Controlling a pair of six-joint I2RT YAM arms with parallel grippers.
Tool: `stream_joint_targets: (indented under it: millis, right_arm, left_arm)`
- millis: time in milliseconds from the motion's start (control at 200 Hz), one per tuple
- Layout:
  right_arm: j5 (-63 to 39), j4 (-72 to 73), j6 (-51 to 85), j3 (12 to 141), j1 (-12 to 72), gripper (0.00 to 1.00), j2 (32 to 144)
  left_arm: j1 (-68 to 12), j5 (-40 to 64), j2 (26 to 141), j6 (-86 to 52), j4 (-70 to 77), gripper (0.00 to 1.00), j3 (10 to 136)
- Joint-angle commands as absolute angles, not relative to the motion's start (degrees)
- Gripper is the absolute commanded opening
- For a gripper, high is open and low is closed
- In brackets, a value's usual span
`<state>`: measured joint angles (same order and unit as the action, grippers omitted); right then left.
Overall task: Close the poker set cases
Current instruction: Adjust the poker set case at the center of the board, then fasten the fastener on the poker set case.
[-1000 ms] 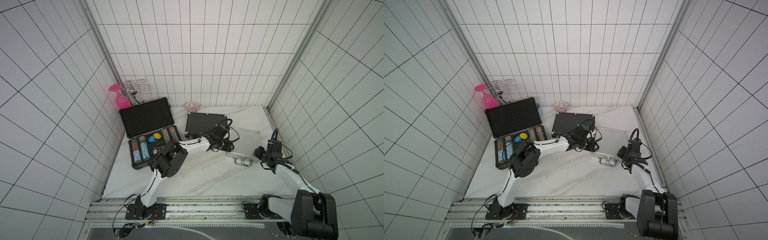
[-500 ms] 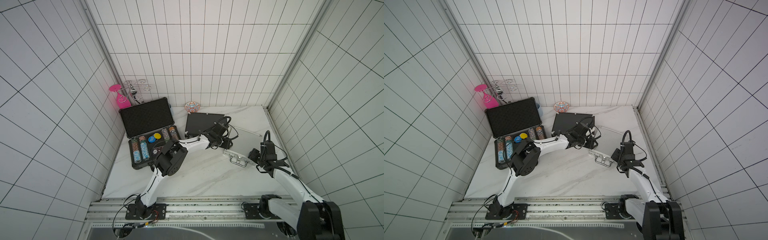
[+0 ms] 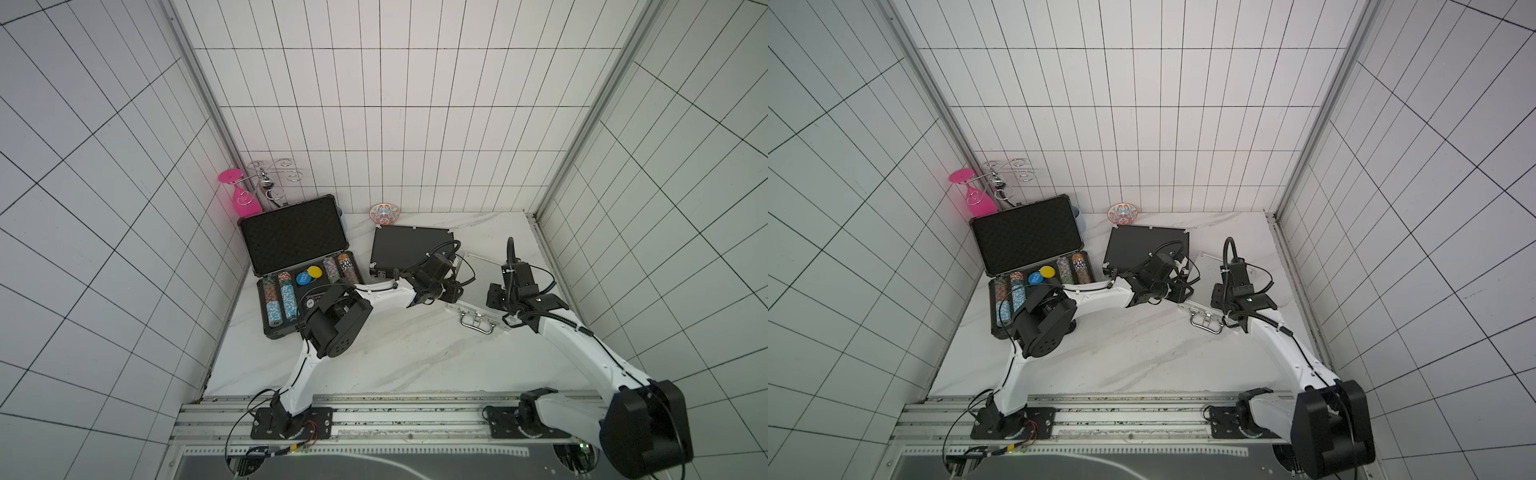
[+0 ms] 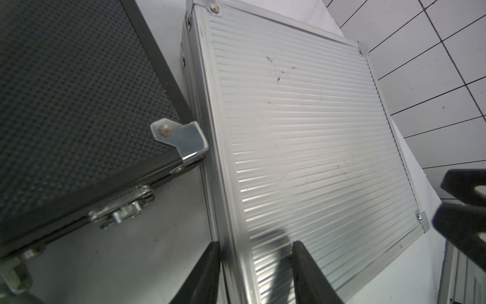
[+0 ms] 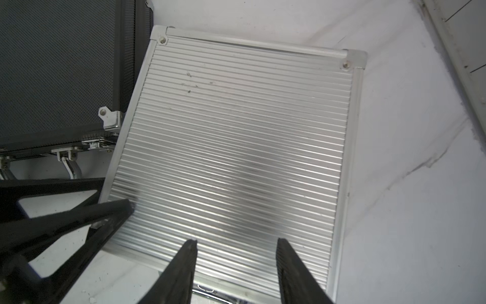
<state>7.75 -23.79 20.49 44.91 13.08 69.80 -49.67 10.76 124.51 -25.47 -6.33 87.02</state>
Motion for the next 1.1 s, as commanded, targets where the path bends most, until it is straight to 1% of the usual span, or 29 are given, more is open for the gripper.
stream_joint_targets:
  millis: [0,75,275,430,485,575,735,879,994,1094]
  right_arm:
    - [5.74,-26.3,17.4,49.41,14.2,0.45,73.73]
    - [4.67,-24.73,17.48,46.96,14.46,0.41,74.69]
    - [2.48,-24.24,18.3,42.15,14.68,0.41,77.75]
    - [1.5,-23.19,20.46,38.17,14.68,0.41,77.5]
    - [1.28,-23.11,20.91,37.71,14.68,0.41,77.47]
    - [0.85,-23.02,21.9,37.45,14.78,0.36,77.48]
    - [0.01,-21.76,22.66,36.24,14.77,0.27,77.81]
    - [-0.81,-20.16,24.44,33.24,14.77,0.19,77.29]
    - [-2.45,-18.02,26.89,31.19,14.77,0.16,77.77]
    - [-2.09,-17.89,28.43,29.91,14.75,0.14,76.97]
  left_arm:
    - [-49.51,6.81,127.3,-25.08,-16.94,0.43,81.23]
    - [-48.93,7.16,126.67,-25.34,-16.23,0.43,80.22]
    - [-48.78,8.24,125.3,-25.07,-16.08,0.43,80.12]
    - [-48.37,8.51,120.8,-24.7,-16.72,0.53,80.07]
    - [-48.39,8.68,118.3,-24.46,-17.18,0.56,80.52]
    - [-49.15,9.05,115.24,-23.98,-18.27,0.57,81.79]
    - [-50.68,9.2,114.34,-24.56,-18.91,0.56,83.6]
    - [-52.31,12.15,111.59,-27.35,-17.59,0.53,77.95]
    - [-53.73,16.33,110.19,-30.7,-12.17,0.52,73.04]
    - [-55.97,15.72,113.11,-29.47,-13.96,0.48,75.86]
